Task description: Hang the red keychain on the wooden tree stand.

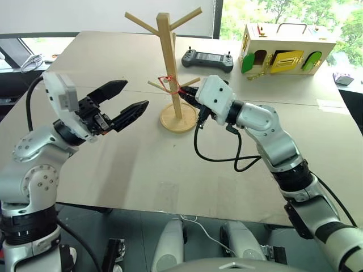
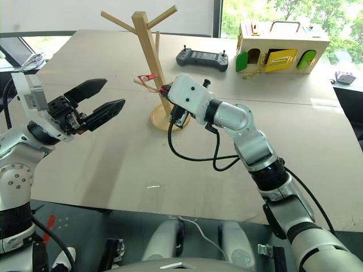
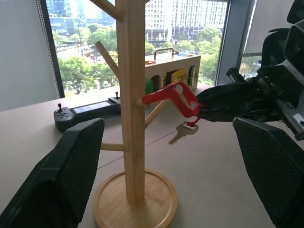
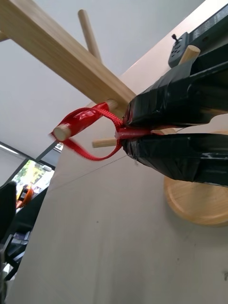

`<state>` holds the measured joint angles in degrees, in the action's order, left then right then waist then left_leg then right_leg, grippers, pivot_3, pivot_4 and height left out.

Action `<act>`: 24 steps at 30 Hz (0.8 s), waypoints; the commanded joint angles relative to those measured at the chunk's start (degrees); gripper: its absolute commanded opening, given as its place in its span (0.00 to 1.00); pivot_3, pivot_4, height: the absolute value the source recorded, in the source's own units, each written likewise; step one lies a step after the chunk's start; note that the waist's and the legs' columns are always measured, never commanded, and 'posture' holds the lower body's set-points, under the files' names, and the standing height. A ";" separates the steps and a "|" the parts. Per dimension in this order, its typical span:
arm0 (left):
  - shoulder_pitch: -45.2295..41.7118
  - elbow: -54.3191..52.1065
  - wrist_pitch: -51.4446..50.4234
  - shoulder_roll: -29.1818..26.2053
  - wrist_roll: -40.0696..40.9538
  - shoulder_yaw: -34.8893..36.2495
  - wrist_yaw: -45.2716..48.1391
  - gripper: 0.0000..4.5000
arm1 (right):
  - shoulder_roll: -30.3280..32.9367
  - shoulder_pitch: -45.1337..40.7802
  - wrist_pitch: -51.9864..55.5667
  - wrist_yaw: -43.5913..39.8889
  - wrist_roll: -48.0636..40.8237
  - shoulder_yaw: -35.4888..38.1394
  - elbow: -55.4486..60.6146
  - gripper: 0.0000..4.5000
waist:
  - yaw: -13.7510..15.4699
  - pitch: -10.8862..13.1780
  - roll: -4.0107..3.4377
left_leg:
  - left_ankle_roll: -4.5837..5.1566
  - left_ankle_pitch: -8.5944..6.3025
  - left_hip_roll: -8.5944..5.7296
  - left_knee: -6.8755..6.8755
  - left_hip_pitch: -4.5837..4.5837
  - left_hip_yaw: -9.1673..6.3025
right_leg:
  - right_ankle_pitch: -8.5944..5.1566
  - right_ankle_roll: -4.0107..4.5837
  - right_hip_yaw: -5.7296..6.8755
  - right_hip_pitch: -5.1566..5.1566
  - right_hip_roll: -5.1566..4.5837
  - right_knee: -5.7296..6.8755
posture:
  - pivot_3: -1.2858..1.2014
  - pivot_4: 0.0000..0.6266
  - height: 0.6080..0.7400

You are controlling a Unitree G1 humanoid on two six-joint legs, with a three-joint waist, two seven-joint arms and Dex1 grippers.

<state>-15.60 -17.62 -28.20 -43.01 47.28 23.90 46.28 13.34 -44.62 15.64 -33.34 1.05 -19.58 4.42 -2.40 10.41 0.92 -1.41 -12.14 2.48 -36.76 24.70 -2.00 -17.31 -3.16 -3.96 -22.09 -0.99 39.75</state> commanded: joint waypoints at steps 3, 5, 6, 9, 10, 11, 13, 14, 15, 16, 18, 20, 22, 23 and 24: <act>-0.40 -2.68 1.18 -0.09 -0.03 0.66 -0.40 1.00 | -1.23 -1.79 -3.33 1.95 1.70 1.60 -1.83 0.02 | 0.01 0.00 0.00 | 0.00 0.00 0.00 0.00 0.01 0.00 | 0.00 0.00 0.00 0.00 0.00 -0.01 | 0.52 0.24 1.00; -0.33 -2.81 1.25 0.06 -0.04 0.61 -0.54 1.00 | -1.70 -1.81 -4.19 2.42 1.49 2.20 -2.22 0.02 | 0.01 0.00 0.00 | 0.00 0.00 0.00 0.00 0.01 0.00 | 0.00 0.00 0.00 -0.01 0.00 0.00 | 0.52 0.24 1.00; -0.29 -2.86 1.27 0.13 -0.05 0.63 -0.57 1.00 | -1.99 -1.78 -4.76 2.83 1.36 2.63 -2.30 0.10 | 0.01 0.00 0.00 | 0.00 0.00 0.00 0.00 0.02 0.01 | 0.00 0.00 -0.01 -0.01 0.00 0.00 | 0.52 0.24 1.00; -0.20 -2.93 1.34 0.29 -0.21 0.54 -0.54 1.00 | -2.67 -1.54 -6.33 2.68 -0.18 4.19 -1.99 0.35 | -0.01 0.00 0.00 | 0.00 0.00 0.00 0.00 0.01 0.00 | 0.00 0.00 -0.01 -0.01 0.00 0.01 | 0.52 0.24 1.00; -0.15 -3.01 1.31 0.32 -0.21 0.53 -0.53 1.00 | -3.00 -1.29 -7.12 2.63 -1.16 5.05 -1.64 0.44 | 0.00 0.00 0.00 | 0.00 0.00 0.00 0.00 0.02 0.00 | 0.00 0.00 -0.01 -0.02 0.00 0.01 | 0.52 0.24 1.00; -0.15 -3.03 1.30 0.35 -0.26 0.53 -0.52 1.00 | -3.30 -1.07 -7.79 2.67 -2.07 5.91 -1.30 0.58 | 0.01 0.00 0.00 | 0.00 0.00 0.00 0.00 0.02 0.00 | 0.00 0.00 -0.01 -0.01 0.00 0.01 | 0.52 0.24 1.00; -0.19 -2.88 1.31 0.47 -0.39 0.49 -0.47 1.00 | -3.63 -0.30 -8.05 2.83 -4.49 8.32 -0.57 0.76 | 0.01 0.00 0.00 | 0.00 0.00 0.00 0.00 0.02 0.01 | 0.00 0.00 -0.01 -0.01 0.00 0.01 | 0.52 0.24 1.00; -0.10 -2.85 1.39 0.62 -0.48 0.47 -0.48 1.00 | -3.53 0.40 -7.74 2.90 -5.70 9.69 -0.23 0.84 | 0.02 0.00 0.00 | 0.00 0.00 0.00 0.00 0.02 0.00 | 0.00 0.00 -0.01 -0.01 -0.01 0.01 | 0.52 0.24 1.00; 0.13 -2.94 1.47 1.14 -0.60 0.37 -0.98 1.00 | -3.15 1.47 -7.48 3.13 -6.64 11.24 -0.23 0.97 | 0.10 -0.01 0.01 | 0.00 0.00 0.00 0.00 0.02 0.00 | 0.00 0.00 -0.01 -0.01 0.00 0.01 | 0.52 0.24 1.00; 0.30 -3.04 1.52 1.53 -0.70 0.32 -1.36 1.00 | -2.85 2.21 -7.33 3.27 -7.21 12.22 -0.25 0.99 | 0.16 -0.01 0.01 | 0.00 0.00 0.00 0.01 0.02 0.00 | 0.00 0.00 -0.01 0.00 -0.01 0.00 | 0.52 0.24 1.00; 1.05 -3.71 2.03 3.89 -2.64 -0.74 -4.85 1.00 | -1.73 4.48 -8.33 4.67 -6.63 14.18 -1.79 0.99 | 0.18 -0.01 0.01 | 0.00 0.00 -0.01 0.00 0.02 0.01 | 0.00 0.00 -0.01 0.01 -0.02 -0.01 | 0.52 0.24 1.00; 2.22 -4.51 3.93 9.41 -7.55 -2.91 -12.68 1.00 | 0.06 8.20 -9.89 6.82 -5.45 16.66 -4.29 0.99 | 0.32 -0.03 0.01 | 0.00 0.00 -0.02 0.00 -0.01 0.03 | 0.00 0.00 -0.03 0.03 -0.04 0.00 | 0.52 0.24 1.00; 4.00 -4.59 5.65 15.34 -11.82 -5.71 -18.59 1.00 | 1.22 11.53 -10.51 8.92 -4.96 18.64 -6.65 0.99 | 0.41 -0.02 0.08 | 0.00 0.00 -0.06 0.00 -0.02 0.02 | 0.01 0.00 -0.03 0.08 -0.08 -0.04 | 0.52 0.24 1.00; 5.35 -4.74 7.22 18.34 -14.07 -7.72 -20.56 1.00 | 1.77 13.38 -10.85 10.14 -4.48 19.53 -8.03 0.99 | 0.38 -0.02 0.08 | 0.00 0.00 -0.06 -0.01 0.01 0.03 | 0.01 0.00 -0.06 0.05 -0.07 -0.01 | 0.52 0.24 1.00; 7.09 -4.51 9.42 21.30 -17.26 -9.77 -23.00 1.00 | 2.24 15.42 -11.30 11.61 -3.92 20.46 -9.72 0.99 | 0.42 -0.04 0.06 | 0.00 0.00 -0.06 0.00 0.02 0.05 | 0.02 0.00 -0.09 0.02 -0.06 0.01 | 0.52 0.24 1.00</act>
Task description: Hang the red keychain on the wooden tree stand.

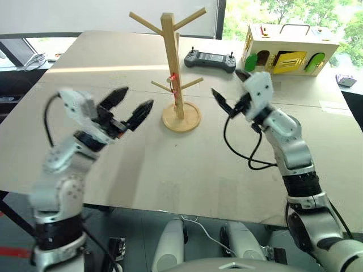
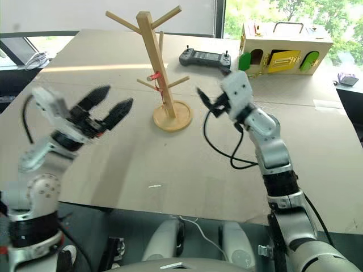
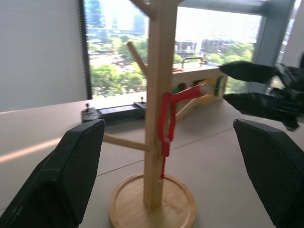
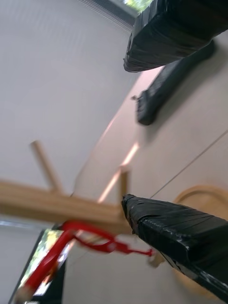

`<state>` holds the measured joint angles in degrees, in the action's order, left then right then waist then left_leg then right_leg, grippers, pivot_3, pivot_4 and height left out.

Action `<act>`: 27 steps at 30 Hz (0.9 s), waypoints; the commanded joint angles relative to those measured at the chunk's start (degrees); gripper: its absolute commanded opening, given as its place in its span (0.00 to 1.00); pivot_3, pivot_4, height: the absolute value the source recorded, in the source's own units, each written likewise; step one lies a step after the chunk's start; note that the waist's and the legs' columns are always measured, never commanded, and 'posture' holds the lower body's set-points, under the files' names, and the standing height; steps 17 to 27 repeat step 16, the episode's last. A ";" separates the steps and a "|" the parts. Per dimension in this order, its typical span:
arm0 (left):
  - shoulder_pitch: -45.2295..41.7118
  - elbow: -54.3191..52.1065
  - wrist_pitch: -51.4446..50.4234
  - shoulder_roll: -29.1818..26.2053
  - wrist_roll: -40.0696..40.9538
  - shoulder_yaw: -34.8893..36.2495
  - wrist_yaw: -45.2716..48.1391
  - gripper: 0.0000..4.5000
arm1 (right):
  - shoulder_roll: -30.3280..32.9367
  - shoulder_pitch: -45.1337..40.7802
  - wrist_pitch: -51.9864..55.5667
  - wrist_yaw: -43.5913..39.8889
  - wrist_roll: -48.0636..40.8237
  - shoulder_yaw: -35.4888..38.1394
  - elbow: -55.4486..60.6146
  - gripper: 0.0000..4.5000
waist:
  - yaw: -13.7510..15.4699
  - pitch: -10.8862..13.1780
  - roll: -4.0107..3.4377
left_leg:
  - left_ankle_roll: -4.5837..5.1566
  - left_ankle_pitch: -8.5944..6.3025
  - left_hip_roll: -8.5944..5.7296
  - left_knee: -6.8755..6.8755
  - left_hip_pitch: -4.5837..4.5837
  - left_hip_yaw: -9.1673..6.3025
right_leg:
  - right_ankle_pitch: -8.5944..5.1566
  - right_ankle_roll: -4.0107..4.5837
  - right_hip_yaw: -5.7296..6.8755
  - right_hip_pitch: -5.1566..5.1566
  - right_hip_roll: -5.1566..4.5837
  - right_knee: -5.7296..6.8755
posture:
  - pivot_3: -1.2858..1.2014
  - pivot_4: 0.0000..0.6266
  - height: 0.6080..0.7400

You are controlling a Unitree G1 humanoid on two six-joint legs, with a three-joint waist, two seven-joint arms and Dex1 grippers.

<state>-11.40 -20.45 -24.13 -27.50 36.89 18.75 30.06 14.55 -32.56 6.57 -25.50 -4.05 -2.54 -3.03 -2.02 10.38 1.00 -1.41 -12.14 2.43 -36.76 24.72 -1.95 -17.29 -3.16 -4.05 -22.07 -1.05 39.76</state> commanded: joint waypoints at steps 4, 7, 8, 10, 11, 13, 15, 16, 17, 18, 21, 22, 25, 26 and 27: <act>5.52 2.18 11.38 12.46 -14.34 -6.89 -12.55 1.00 | 1.50 8.68 -4.94 7.09 2.35 5.23 -6.78 0.99 | -0.15 -0.02 0.02 | 0.00 0.00 -0.02 0.01 0.00 0.04 | 0.00 0.01 -0.05 -0.02 -0.01 0.00 | 0.52 0.24 1.00; 5.19 7.40 15.76 14.44 -18.84 -7.04 -15.39 1.00 | 1.44 11.84 -7.89 9.06 2.72 6.38 -9.72 0.99 | -0.48 -0.04 0.00 | -0.02 0.02 0.05 0.01 -0.09 0.03 | 0.01 0.01 -0.09 -0.03 0.10 0.11 | 0.52 0.24 1.00; 5.09 8.78 16.94 14.70 -19.66 -6.99 -15.76 1.00 | 1.33 12.56 -8.32 9.51 2.59 6.75 -10.28 0.99 | -0.48 -0.04 0.00 | -0.03 0.02 0.04 0.01 -0.12 0.06 | 0.01 0.01 -0.13 -0.03 0.11 0.13 | 0.52 0.24 1.00; 4.87 11.04 18.70 15.32 -20.36 -6.27 -16.94 1.00 | 0.96 13.41 -8.93 10.30 2.20 7.44 -10.82 0.99 | -0.41 -0.04 0.01 | -0.03 0.02 0.03 0.00 -0.12 0.08 | 0.01 0.01 -0.13 0.01 0.09 0.09 | 0.52 0.24 1.00; 4.70 12.44 19.88 15.70 -20.97 -6.05 -17.66 1.00 | 0.82 13.92 -9.25 10.84 1.96 7.94 -10.98 0.99 | -0.34 -0.04 0.01 | -0.03 0.02 0.02 0.00 -0.11 0.08 | 0.01 0.00 -0.13 0.01 0.08 0.07 | 0.52 0.24 1.00; 4.32 14.81 21.56 16.52 -22.03 -5.94 -19.12 1.00 | 0.50 14.71 -9.73 11.92 1.48 8.81 -11.25 0.99 | -0.23 -0.05 0.01 | -0.02 0.02 0.00 0.00 -0.06 0.07 | 0.00 0.00 -0.11 0.02 0.06 0.02 | 0.52 0.24 1.00; 4.02 17.09 23.57 17.29 -23.87 -6.68 -20.41 1.00 | 0.02 15.49 -9.64 13.14 0.42 10.14 -11.47 0.99 | 0.00 -0.05 0.03 | -0.02 0.02 0.00 0.00 -0.05 0.06 | 0.01 0.00 -0.10 0.02 0.05 0.00 | 0.52 0.24 1.00; 4.07 17.87 24.93 17.40 -24.54 -7.23 -20.09 1.00 | -0.20 15.88 -9.78 13.66 0.11 10.60 -11.30 0.99 | 0.00 -0.05 0.03 | -0.02 0.02 -0.02 0.00 -0.05 0.06 | 0.01 0.00 -0.09 0.03 0.04 -0.01 | 0.52 0.24 1.00; 4.07 17.87 24.93 17.40 -24.54 -7.23 -20.09 1.00 | -0.20 15.88 -9.78 13.66 0.11 10.60 -11.30 0.99 | 0.00 -0.05 0.03 | -0.02 0.02 -0.02 0.00 -0.05 0.06 | 0.01 0.00 -0.09 0.03 0.04 -0.01 | 0.52 0.24 1.00; 4.07 17.87 24.93 17.40 -24.54 -7.23 -20.09 1.00 | -0.20 15.88 -9.78 13.66 0.11 10.60 -11.30 0.99 | 0.00 -0.05 0.03 | -0.02 0.02 -0.02 0.00 -0.05 0.06 | 0.01 0.00 -0.09 0.03 0.04 -0.01 | 0.52 0.24 1.00; 4.07 17.87 24.93 17.40 -24.54 -7.23 -20.09 1.00 | -0.20 15.88 -9.78 13.66 0.11 10.60 -11.30 0.99 | 0.00 -0.05 0.03 | -0.02 0.02 -0.02 0.00 -0.05 0.06 | 0.01 0.00 -0.09 0.03 0.04 -0.01 | 0.52 0.24 1.00; 4.07 17.87 24.93 17.40 -24.54 -7.23 -20.09 1.00 | -0.20 15.88 -9.78 13.66 0.11 10.60 -11.30 0.99 | 0.00 -0.05 0.03 | -0.02 0.02 -0.02 0.00 -0.05 0.06 | 0.01 0.00 -0.09 0.03 0.04 -0.01 | 0.52 0.24 1.00; 4.07 17.87 24.93 17.40 -24.54 -7.23 -20.09 1.00 | -0.20 15.88 -9.78 13.66 0.11 10.60 -11.30 0.99 | 0.00 -0.05 0.03 | -0.02 0.02 -0.02 0.00 -0.05 0.06 | 0.01 0.00 -0.09 0.03 0.04 -0.01 | 0.52 0.24 1.00; 4.07 17.87 24.93 17.40 -24.54 -7.23 -20.09 1.00 | -0.20 15.88 -9.78 13.66 0.11 10.60 -11.30 0.99 | 0.00 -0.05 0.03 | -0.02 0.02 -0.02 0.00 -0.05 0.06 | 0.01 0.00 -0.09 0.03 0.04 -0.01 | 0.52 0.24 1.00; 4.07 17.87 24.93 17.40 -24.54 -7.23 -20.09 1.00 | -0.20 15.88 -9.78 13.66 0.11 10.60 -11.30 0.99 | 0.00 -0.05 0.03 | -0.02 0.02 -0.02 0.00 -0.05 0.06 | 0.01 0.00 -0.09 0.03 0.04 -0.01 | 0.52 0.24 1.00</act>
